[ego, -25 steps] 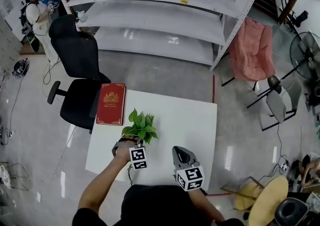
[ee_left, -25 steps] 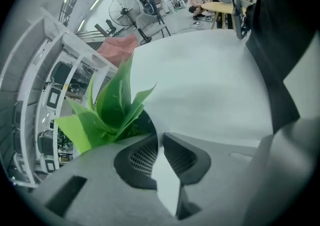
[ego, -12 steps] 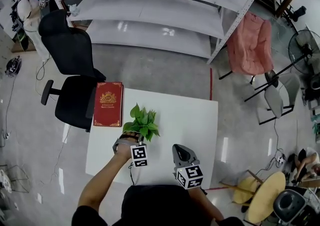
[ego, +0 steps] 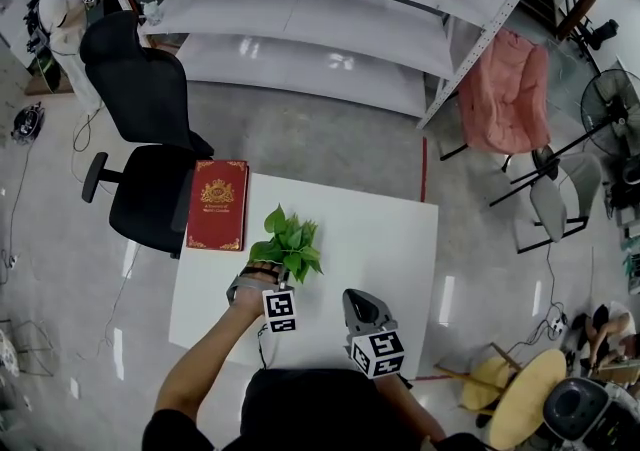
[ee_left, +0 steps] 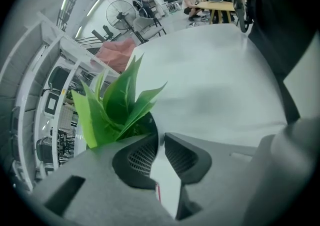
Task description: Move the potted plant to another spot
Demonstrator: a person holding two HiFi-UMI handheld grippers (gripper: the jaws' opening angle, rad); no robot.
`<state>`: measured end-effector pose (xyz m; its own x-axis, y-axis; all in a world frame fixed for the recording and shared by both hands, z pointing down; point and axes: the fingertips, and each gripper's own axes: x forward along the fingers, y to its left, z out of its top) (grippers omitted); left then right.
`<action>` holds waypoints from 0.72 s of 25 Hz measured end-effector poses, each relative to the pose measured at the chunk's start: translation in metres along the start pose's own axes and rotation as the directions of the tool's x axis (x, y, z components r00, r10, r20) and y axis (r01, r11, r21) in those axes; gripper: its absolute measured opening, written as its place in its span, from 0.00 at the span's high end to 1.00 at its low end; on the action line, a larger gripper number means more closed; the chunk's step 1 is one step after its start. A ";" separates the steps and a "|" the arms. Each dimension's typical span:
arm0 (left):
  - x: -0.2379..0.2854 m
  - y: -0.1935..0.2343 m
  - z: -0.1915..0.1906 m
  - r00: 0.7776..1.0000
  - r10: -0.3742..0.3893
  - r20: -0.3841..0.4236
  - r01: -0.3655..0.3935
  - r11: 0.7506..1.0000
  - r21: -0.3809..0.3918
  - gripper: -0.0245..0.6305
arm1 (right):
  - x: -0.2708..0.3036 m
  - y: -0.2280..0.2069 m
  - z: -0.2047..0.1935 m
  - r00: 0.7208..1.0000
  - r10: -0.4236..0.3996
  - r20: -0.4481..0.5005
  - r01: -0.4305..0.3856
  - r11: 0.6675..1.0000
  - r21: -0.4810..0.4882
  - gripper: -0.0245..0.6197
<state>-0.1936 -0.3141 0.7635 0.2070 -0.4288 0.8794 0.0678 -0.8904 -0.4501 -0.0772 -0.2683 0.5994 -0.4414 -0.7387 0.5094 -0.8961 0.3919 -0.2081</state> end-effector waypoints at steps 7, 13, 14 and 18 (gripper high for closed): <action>-0.003 0.002 -0.003 1.000 0.012 -0.013 -0.012 0.999 -0.039 0.77 | -0.004 -0.002 -0.005 1.000 0.010 0.002 -0.010 1.000 0.008 0.94; -0.019 -0.001 0.001 0.999 0.039 -0.015 -0.041 0.995 -0.089 0.74 | -0.016 -0.003 -0.011 1.000 0.019 0.011 -0.019 1.000 0.007 0.94; -0.022 -0.002 0.001 0.999 0.045 -0.014 -0.047 0.994 -0.102 0.74 | -0.018 -0.003 -0.013 1.000 0.022 0.014 -0.022 1.000 0.006 0.94; -0.037 -0.011 0.002 0.998 0.057 -0.013 -0.058 0.980 -0.190 0.74 | -0.033 -0.004 -0.019 0.999 0.033 0.028 -0.033 0.999 0.002 0.94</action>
<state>-0.1996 -0.2881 0.7358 0.1977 -0.4808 0.8543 -0.1311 -0.8766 -0.4630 -0.0581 -0.2356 0.5992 -0.4720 -0.7404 0.4786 -0.8810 0.4153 -0.2265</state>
